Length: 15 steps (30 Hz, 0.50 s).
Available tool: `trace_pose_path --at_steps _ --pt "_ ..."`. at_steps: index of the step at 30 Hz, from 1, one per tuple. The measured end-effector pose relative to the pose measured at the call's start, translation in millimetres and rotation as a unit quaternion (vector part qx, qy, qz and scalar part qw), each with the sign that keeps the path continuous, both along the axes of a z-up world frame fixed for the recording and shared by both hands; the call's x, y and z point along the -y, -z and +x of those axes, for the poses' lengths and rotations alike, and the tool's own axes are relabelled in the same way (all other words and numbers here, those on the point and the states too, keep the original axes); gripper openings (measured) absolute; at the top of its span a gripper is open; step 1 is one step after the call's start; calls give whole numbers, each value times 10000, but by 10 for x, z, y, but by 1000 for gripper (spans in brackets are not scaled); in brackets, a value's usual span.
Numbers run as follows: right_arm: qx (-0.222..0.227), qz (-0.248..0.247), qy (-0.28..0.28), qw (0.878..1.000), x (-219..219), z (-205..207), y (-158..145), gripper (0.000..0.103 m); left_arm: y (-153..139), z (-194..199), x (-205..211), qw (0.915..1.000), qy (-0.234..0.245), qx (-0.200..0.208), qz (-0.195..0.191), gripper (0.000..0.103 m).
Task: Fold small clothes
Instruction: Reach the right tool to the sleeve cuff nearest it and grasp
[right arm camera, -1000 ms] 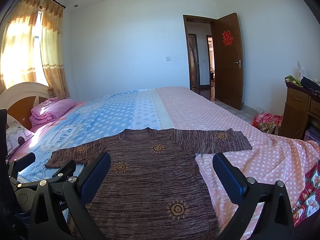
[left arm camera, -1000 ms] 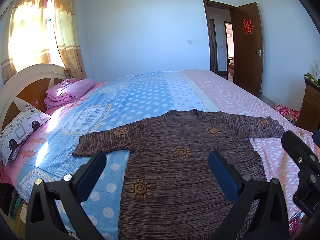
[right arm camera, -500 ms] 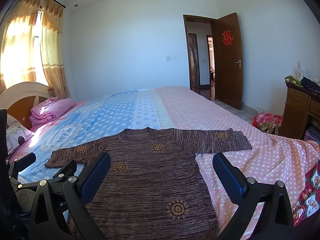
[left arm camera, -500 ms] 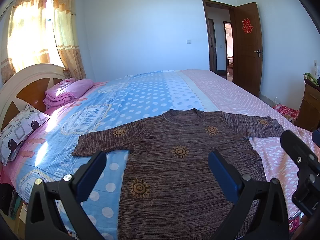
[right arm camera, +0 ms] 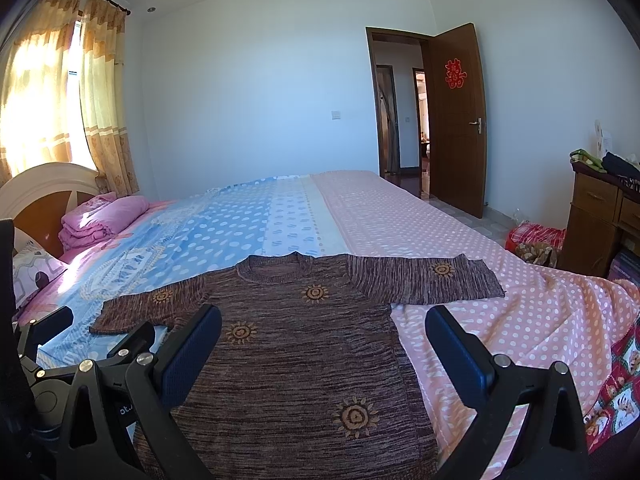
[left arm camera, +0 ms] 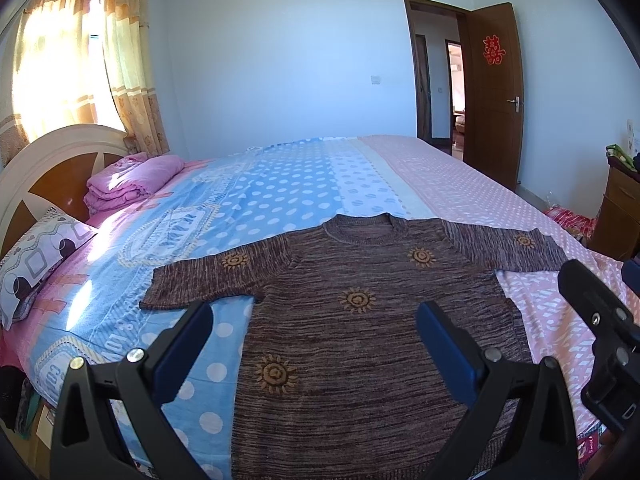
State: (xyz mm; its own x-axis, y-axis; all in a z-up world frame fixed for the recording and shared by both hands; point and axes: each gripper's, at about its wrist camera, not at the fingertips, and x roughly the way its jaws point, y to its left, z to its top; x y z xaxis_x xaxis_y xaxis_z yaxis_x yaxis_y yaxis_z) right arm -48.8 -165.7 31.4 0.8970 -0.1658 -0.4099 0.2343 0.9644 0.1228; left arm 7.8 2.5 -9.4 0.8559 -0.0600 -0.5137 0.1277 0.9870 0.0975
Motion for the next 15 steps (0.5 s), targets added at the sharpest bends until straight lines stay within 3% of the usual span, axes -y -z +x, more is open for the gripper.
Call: trace_pose_path --at_steps 7,15 --pt "-220 135 162 9995 113 148 221 102 141 123 37 9999 102 -102 -2 103" --pt "-341 141 541 9979 464 335 494 102 437 539 137 9988 162 -451 109 103"
